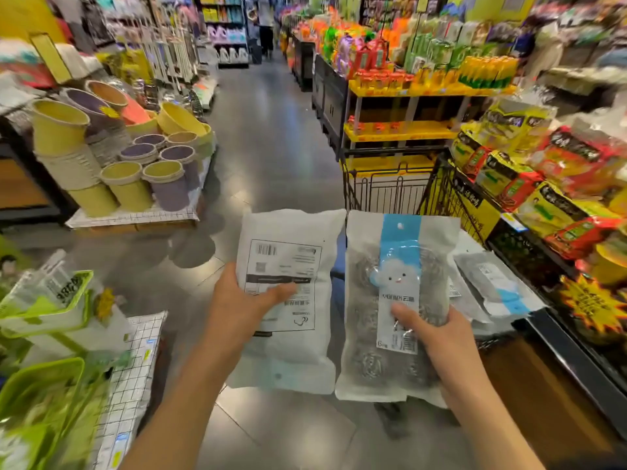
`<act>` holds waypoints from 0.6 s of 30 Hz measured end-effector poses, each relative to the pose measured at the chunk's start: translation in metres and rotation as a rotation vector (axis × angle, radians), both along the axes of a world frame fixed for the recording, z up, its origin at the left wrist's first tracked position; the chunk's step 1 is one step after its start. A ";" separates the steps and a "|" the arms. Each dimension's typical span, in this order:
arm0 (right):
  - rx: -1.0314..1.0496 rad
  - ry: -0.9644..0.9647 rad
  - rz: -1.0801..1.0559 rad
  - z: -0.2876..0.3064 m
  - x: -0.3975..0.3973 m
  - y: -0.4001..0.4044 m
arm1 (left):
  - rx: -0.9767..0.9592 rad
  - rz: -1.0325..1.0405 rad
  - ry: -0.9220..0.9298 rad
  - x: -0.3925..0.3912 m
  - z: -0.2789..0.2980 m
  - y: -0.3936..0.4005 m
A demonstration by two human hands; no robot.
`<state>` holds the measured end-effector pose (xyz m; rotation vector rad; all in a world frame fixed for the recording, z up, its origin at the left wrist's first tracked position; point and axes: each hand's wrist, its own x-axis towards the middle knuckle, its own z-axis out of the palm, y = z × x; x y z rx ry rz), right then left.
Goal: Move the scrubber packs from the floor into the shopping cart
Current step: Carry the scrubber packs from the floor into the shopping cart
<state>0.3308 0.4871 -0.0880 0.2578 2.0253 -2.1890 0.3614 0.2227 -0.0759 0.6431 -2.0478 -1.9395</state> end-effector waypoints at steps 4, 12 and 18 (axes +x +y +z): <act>0.031 -0.018 -0.059 -0.010 -0.067 0.010 | -0.013 -0.042 -0.033 -0.080 -0.008 0.001; 0.220 -0.075 -0.258 -0.035 -0.187 0.026 | -0.059 -0.309 -0.071 -0.270 -0.041 0.007; 0.578 -0.189 -0.434 -0.037 -0.244 0.051 | -0.138 -0.626 -0.110 -0.412 -0.055 0.043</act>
